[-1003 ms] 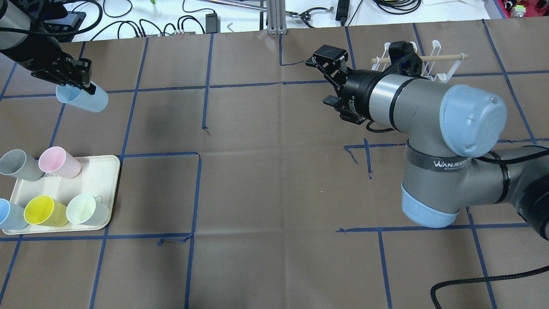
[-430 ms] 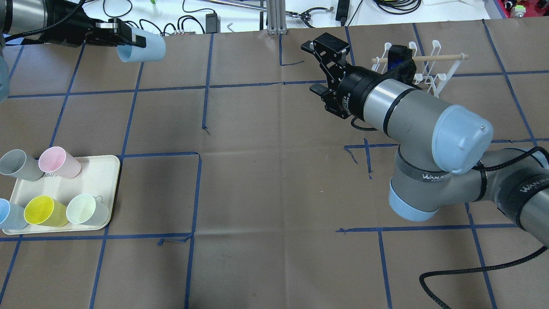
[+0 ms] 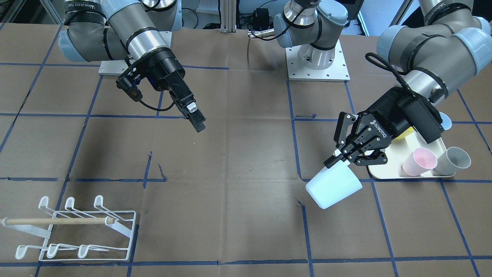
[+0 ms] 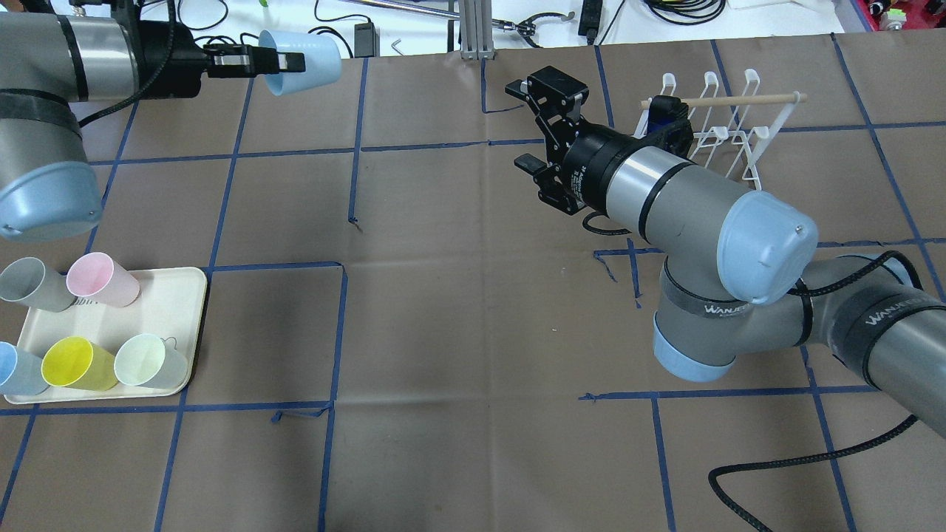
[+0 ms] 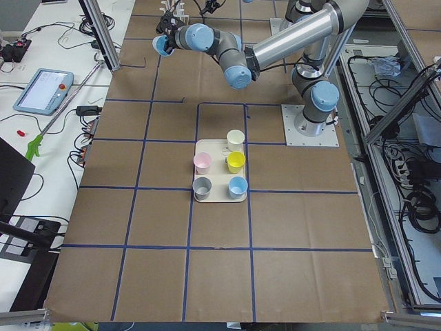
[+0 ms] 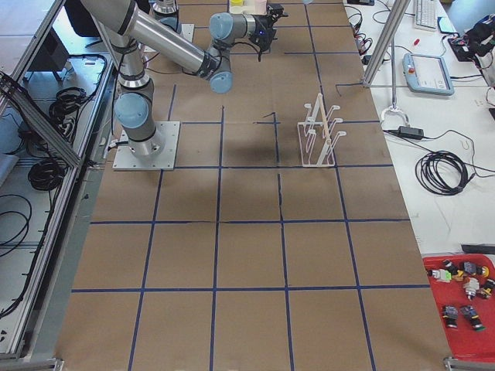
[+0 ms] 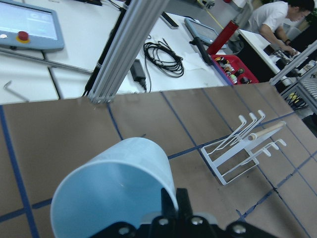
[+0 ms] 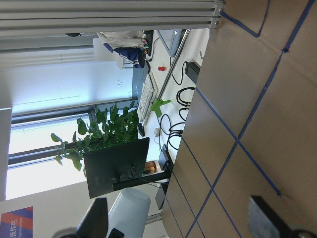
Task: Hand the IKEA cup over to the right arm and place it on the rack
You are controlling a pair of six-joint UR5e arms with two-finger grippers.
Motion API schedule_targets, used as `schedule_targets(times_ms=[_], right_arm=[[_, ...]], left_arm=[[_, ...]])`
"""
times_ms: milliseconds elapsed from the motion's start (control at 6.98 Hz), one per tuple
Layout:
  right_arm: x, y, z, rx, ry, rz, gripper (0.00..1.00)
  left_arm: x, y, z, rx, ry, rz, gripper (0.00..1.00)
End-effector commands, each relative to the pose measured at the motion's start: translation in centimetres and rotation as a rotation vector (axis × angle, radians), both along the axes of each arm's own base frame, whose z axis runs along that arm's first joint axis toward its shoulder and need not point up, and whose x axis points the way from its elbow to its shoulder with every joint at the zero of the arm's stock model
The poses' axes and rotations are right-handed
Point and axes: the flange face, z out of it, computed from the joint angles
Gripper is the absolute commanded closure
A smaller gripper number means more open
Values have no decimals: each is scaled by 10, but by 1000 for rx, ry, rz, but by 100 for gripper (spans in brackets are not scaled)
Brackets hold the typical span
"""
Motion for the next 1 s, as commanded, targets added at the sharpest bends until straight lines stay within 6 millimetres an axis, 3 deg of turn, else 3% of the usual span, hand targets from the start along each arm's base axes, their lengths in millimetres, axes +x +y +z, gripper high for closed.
schedule_targets(times_ms=[0,287,430,860], right_arm=[[5,1,-4,84,-83,-72,0],[5,0,-2,83,-84,-75,0],[6,0,-4,90,-75,-65,0],[7,-7,-17,115,-69,-72,0]], left_arm=[[-25,22,-36,-183,55,-90,100],[-41,39,-80,-330,88,-164,99],[-50,48,-90,-402,137,-226,99],[-80,65,-82,-423,173,-243,96]])
